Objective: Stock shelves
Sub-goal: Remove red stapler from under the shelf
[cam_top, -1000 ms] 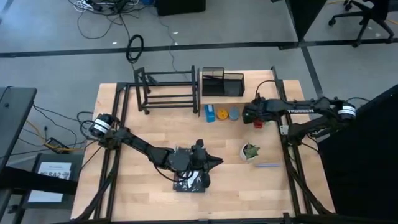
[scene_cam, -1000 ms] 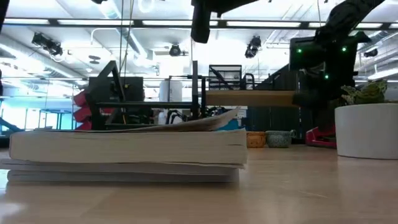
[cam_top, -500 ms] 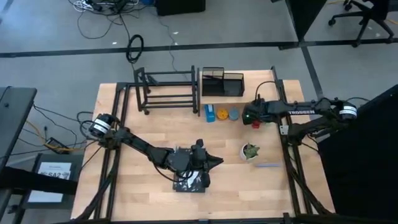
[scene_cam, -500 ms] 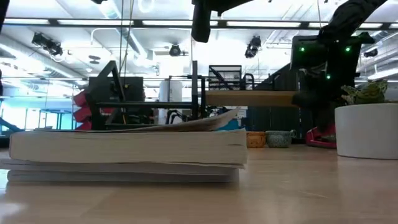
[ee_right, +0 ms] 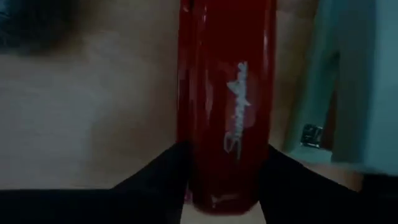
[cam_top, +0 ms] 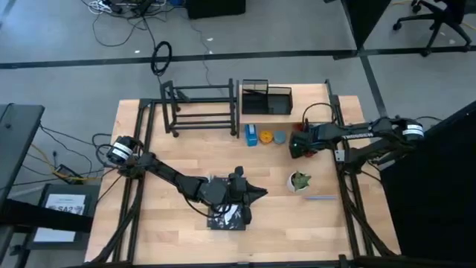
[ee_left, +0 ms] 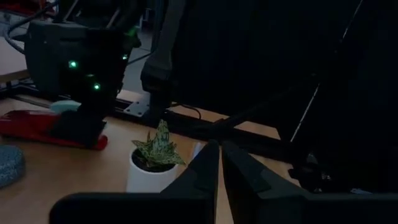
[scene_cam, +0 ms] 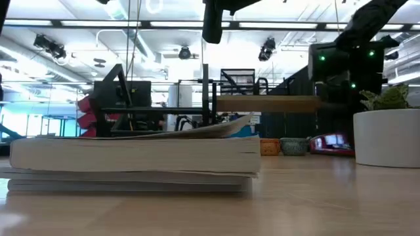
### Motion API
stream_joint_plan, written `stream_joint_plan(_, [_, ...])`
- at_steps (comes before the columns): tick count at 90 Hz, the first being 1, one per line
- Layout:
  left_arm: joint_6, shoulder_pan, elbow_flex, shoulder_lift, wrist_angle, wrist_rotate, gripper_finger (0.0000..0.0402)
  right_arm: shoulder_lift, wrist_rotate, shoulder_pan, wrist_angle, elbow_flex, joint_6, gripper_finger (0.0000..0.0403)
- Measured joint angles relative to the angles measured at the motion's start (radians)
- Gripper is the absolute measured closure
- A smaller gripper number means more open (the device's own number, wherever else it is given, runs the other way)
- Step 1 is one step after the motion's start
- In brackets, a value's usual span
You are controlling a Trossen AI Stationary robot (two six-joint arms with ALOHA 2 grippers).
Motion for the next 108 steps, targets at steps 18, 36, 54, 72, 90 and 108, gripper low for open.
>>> stream_joint_plan(18, [0.0, 0.0, 0.0, 0.0, -0.001, 0.0, 0.04, 0.0, -0.016, 0.0, 0.055, 0.001, -0.047, 0.0193])
stream_joint_plan(36, [0.0, 0.0, 0.0, 0.0, -0.002, 0.0, 0.04, -0.001, 0.04, 0.0, 0.057, -0.009, -0.013, 0.0212])
stream_joint_plan(54, [0.0, -0.001, 0.0, 0.0, -0.002, 0.0, 0.04, -0.003, 0.05, 0.0, 0.016, -0.006, -0.027, 0.0307])
stream_joint_plan(72, [-0.001, -0.002, 0.0, 0.0, -0.002, 0.0, 0.04, -0.002, -0.039, 0.045, -0.176, 0.081, -0.038, 0.0307])
stream_joint_plan(90, [0.001, -0.002, 0.0, 0.0, -0.002, 0.0, 0.04, -0.008, -0.176, 0.178, -0.38, 0.234, -0.079, 0.0307])
stream_joint_plan(108, [0.055, -0.01, 0.0, 0.0, 0.046, 0.0, 0.04, -0.014, -0.221, 0.324, -0.628, 0.383, -0.084, 0.0307])
